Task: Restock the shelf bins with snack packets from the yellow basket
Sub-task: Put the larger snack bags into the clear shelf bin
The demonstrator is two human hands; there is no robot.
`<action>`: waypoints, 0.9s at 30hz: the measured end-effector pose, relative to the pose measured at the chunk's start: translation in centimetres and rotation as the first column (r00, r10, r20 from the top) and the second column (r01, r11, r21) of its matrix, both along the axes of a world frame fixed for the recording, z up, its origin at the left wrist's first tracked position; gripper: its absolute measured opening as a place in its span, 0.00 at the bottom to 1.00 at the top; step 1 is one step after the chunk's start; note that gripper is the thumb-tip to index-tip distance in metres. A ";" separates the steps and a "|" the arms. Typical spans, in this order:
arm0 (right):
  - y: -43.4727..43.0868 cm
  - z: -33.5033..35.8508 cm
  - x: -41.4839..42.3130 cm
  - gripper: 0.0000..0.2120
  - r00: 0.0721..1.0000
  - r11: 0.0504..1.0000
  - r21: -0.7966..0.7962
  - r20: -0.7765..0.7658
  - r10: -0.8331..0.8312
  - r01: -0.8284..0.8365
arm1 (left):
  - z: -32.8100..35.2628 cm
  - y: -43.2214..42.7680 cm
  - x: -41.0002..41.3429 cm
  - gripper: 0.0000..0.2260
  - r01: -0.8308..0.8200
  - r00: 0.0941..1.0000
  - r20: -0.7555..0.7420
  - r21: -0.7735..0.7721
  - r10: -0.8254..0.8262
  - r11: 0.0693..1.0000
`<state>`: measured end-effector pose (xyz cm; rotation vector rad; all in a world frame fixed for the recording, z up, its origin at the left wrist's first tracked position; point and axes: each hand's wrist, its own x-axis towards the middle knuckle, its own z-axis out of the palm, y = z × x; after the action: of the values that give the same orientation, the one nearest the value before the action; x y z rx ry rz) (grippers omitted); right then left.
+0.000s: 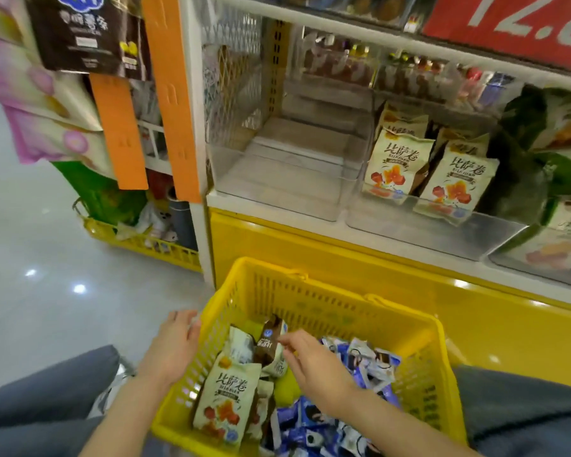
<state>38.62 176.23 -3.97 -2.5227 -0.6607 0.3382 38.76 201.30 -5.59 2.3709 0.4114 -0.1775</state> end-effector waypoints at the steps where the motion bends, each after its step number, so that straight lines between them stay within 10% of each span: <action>1: 0.9 -1.4 -0.2 0.19 0.997 0.999 -0.037 -0.071 0.029 -0.031 | -1.0 0.5 -0.9 0.12 -0.004 0.999 -0.043 -0.078 0.000 0.997; 8: 5.7 -6.8 -0.9 0.27 0.897 0.995 -0.070 -0.432 -0.093 0.069 | -4.5 0.5 -4.9 0.12 -0.071 0.994 -0.095 -0.188 0.054 0.980; 15: 7.4 -8.2 0.4 0.11 0.867 0.951 -0.009 -0.408 -0.287 0.310 | -5.1 0.5 -5.1 0.17 -0.115 0.993 -0.023 -0.198 0.113 0.973; 24: 5.6 -2.8 1.7 0.07 0.953 0.961 0.118 -0.203 -0.224 0.251 | -4.3 0.0 -4.7 0.16 -0.115 0.985 -0.144 -0.110 0.098 0.987; 27: 4.5 1.1 3.3 0.07 0.980 0.978 0.127 -0.139 -0.145 0.163 | -2.6 -0.5 -4.2 0.14 -0.178 0.983 0.057 0.016 0.177 0.984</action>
<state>41.95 180.73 -2.87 -2.3793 -0.4198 0.3832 34.60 200.78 -8.15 2.3391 0.5973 -0.0254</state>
